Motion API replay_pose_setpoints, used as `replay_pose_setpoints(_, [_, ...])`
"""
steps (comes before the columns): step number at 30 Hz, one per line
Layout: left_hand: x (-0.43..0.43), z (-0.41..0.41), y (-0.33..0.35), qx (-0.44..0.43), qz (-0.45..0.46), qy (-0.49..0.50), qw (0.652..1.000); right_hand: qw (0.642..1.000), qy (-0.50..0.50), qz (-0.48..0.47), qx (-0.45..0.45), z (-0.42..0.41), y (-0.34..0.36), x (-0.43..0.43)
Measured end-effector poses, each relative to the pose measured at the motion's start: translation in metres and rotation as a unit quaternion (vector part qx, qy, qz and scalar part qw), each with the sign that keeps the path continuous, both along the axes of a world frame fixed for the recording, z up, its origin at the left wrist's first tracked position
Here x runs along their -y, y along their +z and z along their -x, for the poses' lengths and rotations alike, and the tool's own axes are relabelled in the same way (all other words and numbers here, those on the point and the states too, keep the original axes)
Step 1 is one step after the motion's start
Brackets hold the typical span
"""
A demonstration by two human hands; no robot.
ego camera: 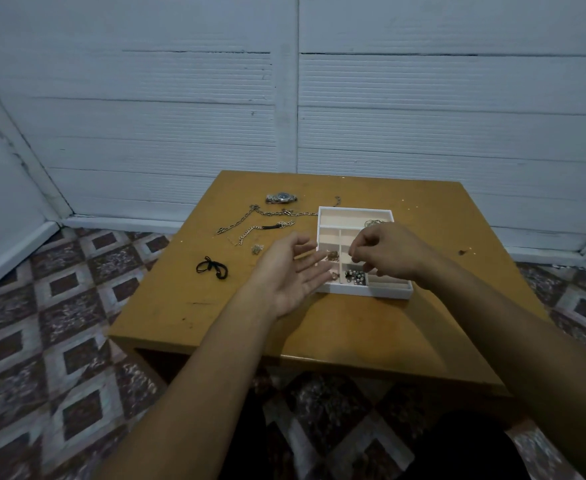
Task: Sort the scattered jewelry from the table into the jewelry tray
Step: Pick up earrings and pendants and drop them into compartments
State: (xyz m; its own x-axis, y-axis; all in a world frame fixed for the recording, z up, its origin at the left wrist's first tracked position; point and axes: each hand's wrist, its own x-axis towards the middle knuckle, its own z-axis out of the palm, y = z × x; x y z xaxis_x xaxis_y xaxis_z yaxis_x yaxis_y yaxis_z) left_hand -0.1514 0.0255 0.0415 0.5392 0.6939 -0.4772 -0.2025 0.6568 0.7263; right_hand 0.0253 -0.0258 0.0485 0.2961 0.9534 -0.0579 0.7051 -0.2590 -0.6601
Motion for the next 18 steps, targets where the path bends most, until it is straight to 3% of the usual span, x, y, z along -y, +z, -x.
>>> replay_pose_setpoints(14, [-0.048,0.122,-0.011,-0.153,-0.208,0.063,0.964,0.997,0.029,-0.002,-0.074,0.056,-0.001,-0.022])
replay_pose_setpoints(18, [-0.061,0.146,-0.028,-0.278,-0.286,0.079,0.914,0.995,0.044,-0.004,-0.085,0.078,-0.005,-0.036])
